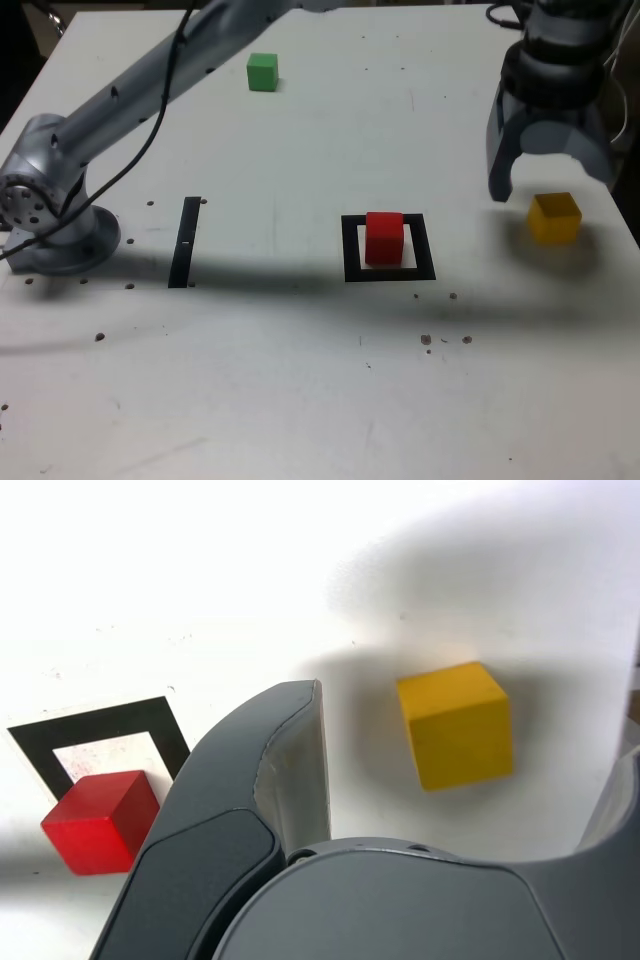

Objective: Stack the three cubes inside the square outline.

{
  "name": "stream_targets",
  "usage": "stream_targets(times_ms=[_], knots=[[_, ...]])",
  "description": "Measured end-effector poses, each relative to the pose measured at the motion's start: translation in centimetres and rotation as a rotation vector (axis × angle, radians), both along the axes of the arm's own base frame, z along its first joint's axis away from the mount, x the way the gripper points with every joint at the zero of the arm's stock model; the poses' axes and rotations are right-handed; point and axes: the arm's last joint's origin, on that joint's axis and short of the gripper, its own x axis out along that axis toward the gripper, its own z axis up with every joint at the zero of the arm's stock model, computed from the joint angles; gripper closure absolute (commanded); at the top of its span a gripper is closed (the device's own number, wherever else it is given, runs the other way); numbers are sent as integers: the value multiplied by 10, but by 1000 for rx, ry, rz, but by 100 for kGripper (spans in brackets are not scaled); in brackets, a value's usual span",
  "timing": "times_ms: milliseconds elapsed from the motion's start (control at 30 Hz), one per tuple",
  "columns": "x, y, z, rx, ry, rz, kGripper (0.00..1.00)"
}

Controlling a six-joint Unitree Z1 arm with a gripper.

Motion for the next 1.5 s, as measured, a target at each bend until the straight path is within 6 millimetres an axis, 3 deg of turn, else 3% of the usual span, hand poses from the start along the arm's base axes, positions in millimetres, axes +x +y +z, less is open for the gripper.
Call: stream_targets(times_ms=[333,600,833,1000,1200,1500], knots=[[7,-6,-19,2,26,-3,4],[18,-24,-35,5,14,-13,13],[19,-26,-39,8,21,-11,20],[20,-26,-41,12,21,-11,33],[22,-25,-38,33,-1,-12,55],[25,-24,-39,55,-16,-36,70]])
